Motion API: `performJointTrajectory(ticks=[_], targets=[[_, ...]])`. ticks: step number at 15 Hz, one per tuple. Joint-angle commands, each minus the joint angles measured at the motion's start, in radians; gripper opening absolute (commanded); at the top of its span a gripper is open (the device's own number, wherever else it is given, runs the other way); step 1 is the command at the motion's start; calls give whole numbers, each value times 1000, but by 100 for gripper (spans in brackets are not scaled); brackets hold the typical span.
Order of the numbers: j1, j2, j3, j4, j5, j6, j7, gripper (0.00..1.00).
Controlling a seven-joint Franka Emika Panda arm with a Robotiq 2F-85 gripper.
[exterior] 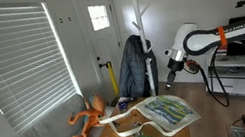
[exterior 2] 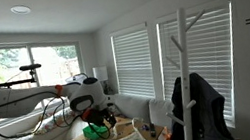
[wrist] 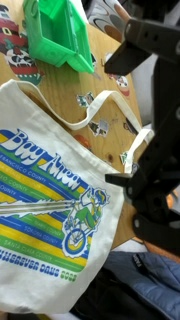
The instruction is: Pick up the blue toy car and put it in then green storage box
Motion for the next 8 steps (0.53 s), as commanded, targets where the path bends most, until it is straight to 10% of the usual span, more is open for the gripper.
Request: performJointTrajectory(ticks=[1, 8], targets=[[79, 120, -128, 156, 35, -159, -194, 100], [78, 493, -120, 544, -128, -330, -180, 100]])
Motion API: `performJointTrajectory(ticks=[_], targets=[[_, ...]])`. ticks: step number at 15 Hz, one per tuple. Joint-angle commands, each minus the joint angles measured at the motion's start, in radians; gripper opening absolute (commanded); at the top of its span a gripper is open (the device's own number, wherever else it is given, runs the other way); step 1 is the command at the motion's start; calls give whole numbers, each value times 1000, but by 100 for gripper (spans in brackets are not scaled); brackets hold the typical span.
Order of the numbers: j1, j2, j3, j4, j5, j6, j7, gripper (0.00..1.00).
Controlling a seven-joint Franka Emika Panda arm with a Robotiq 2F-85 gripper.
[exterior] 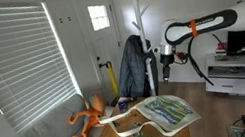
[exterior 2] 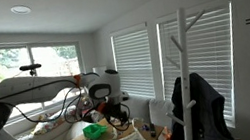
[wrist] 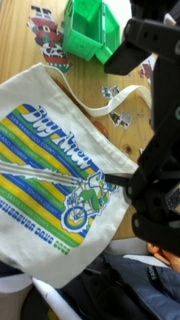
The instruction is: Pick up the blue toy car and put it in then green storage box
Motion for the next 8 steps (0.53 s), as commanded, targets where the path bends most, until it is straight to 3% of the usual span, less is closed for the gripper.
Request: performJointTrajectory(ticks=[1, 4, 8], targets=[[-42, 253, 55, 240, -87, -33, 11, 100], [-81, 353, 103, 315, -194, 27, 5, 100], [-115, 346, 143, 277, -150, 69, -13, 100]])
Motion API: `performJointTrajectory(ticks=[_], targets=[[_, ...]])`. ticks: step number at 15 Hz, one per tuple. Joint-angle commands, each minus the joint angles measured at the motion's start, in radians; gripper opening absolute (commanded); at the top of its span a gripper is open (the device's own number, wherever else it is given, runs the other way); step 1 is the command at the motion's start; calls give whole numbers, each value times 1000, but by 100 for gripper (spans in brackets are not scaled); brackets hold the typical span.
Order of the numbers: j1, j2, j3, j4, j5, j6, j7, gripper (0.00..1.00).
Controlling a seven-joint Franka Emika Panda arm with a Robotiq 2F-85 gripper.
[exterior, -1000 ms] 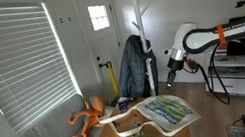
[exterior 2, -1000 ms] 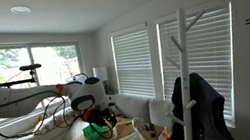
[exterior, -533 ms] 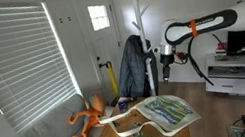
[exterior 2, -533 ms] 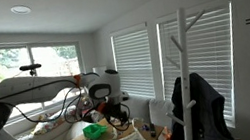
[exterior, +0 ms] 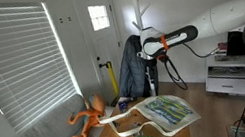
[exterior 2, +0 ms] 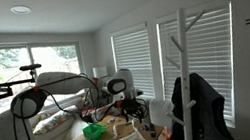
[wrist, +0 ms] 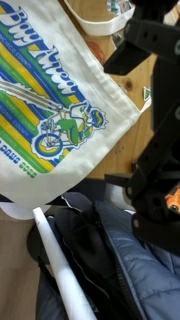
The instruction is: Pick up the blue toy car and put it in then green storage box
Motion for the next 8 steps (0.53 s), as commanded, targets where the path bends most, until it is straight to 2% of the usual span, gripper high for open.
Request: performJointTrajectory(ticks=[1, 7, 8], targets=[[-45, 2, 45, 3, 4, 0, -5, 100], [-49, -7, 45, 4, 4, 0, -11, 100], [-48, 27, 51, 34, -9, 22, -31, 100]])
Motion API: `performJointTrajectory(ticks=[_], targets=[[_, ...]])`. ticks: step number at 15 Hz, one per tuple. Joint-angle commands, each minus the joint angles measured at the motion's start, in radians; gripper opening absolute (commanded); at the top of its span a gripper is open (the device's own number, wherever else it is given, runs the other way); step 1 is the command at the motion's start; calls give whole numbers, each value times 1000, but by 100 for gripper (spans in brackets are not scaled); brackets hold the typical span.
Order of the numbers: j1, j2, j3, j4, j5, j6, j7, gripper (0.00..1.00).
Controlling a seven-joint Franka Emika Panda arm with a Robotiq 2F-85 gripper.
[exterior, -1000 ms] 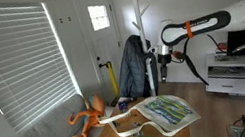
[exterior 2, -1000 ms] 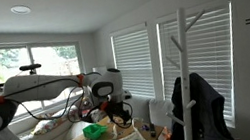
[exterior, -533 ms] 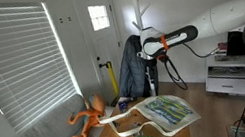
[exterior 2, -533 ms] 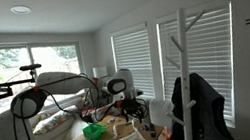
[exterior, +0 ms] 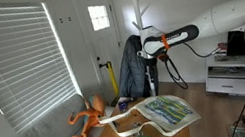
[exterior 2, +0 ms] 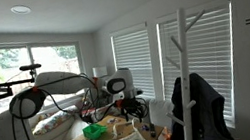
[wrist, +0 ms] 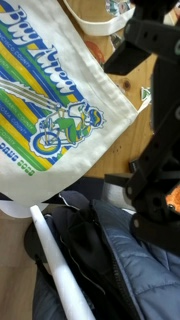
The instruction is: Pick up the blue toy car and put it in then green storage box
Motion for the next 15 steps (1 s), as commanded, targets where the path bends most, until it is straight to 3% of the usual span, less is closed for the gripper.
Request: performJointTrajectory(ticks=[1, 11, 15], targets=[[-36, 86, 45, 81, -18, 29, -47, 100], [-67, 542, 184, 585, -74, -130, -380, 100], [-60, 661, 226, 696, -135, -141, -521, 100]])
